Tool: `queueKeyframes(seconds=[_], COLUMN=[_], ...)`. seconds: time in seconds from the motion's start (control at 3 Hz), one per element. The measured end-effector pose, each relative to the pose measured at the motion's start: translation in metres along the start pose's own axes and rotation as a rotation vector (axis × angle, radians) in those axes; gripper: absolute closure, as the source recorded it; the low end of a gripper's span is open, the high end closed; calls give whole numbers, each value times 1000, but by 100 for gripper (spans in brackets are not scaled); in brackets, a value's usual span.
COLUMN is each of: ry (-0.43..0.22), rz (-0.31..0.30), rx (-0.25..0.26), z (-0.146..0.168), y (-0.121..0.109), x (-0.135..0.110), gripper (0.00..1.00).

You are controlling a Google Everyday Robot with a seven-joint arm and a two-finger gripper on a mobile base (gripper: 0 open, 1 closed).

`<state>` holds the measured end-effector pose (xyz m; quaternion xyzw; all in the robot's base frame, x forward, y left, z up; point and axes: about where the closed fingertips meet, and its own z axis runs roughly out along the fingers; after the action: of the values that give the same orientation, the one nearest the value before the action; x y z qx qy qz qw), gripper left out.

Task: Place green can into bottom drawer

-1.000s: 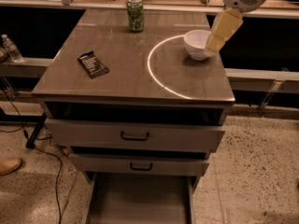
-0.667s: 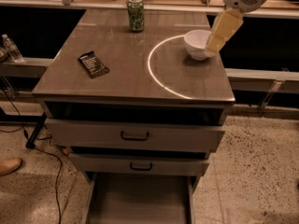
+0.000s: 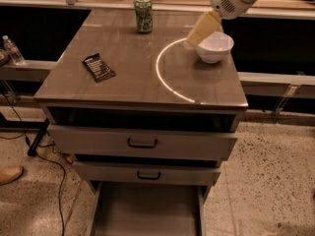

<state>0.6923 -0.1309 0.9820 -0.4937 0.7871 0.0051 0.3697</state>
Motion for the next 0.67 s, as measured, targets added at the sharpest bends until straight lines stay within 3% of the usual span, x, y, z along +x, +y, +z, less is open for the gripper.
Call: queueKeyframes(seconds=[0.33, 0.67], ry=[-112, -221], rz=[143, 265], rx=[27, 70], z=[40, 84], y=[-21, -35], x=[-28, -72], gripper=[0, 0])
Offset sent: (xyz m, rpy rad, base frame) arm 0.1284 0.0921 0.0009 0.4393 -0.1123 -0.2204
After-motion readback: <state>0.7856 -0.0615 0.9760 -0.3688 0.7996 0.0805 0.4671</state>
